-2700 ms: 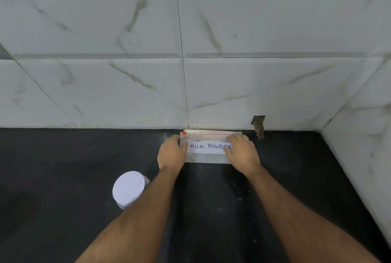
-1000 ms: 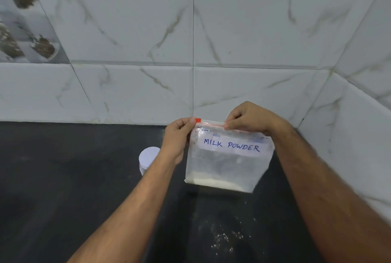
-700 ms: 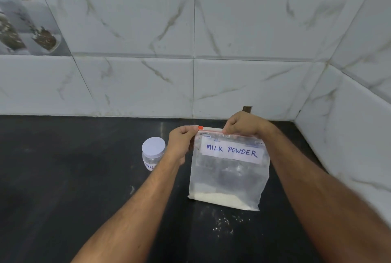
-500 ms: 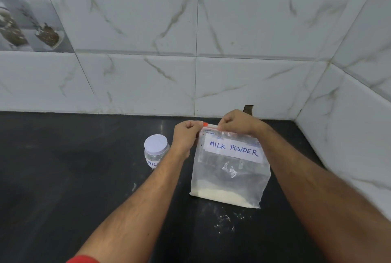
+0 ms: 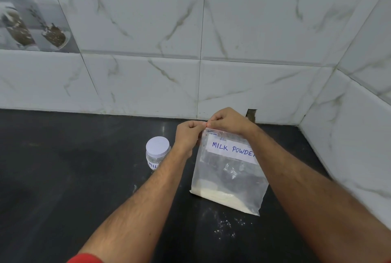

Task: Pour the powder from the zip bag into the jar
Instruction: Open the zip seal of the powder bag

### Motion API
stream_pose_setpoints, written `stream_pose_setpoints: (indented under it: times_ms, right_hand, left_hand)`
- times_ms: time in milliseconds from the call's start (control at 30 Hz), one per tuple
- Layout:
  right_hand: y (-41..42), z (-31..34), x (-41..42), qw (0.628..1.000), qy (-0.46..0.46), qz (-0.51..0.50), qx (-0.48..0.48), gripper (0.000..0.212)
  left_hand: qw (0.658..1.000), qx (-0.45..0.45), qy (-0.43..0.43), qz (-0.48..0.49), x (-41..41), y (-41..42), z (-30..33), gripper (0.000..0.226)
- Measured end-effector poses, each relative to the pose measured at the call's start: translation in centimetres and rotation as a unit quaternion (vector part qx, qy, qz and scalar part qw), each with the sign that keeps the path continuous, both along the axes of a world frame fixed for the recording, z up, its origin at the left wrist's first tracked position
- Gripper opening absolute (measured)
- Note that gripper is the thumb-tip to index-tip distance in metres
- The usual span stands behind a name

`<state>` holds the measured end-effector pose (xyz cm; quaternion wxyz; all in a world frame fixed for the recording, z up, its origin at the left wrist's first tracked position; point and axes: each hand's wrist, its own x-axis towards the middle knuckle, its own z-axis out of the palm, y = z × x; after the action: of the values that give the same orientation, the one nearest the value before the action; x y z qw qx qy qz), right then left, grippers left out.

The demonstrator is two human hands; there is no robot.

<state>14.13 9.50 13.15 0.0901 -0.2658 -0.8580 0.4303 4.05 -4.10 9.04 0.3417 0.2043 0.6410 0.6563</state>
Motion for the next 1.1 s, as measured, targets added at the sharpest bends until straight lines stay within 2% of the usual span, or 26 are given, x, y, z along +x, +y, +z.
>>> stream_pose_setpoints:
  times_ms: [267,600,833,1100]
  right_hand:
    - [-0.8,-0.5,-0.8,0.998,-0.05,-0.011,0.034,0.013]
    - [-2.4,-0.1,-0.8,0.994,-0.054,-0.046,0.085,0.012]
    - [-1.9,0.3,0.6,0.99,-0.076,-0.061,0.098,0.012]
    - [-1.7,0.4,1.8,0.987,-0.087,-0.078,0.108,0.011]
  left_hand:
    - [1.0,-0.021,0.012,0.006,-0.1,0.4,-0.6,0.014]
    - [0.994,-0.038,0.097,0.033,-0.2,1.3,-1.2,0.02]
    - [0.991,-0.055,0.111,0.052,-0.4,1.1,-1.3,0.014]
    - [0.99,-0.063,0.116,0.053,-0.3,1.0,-1.2,0.017]
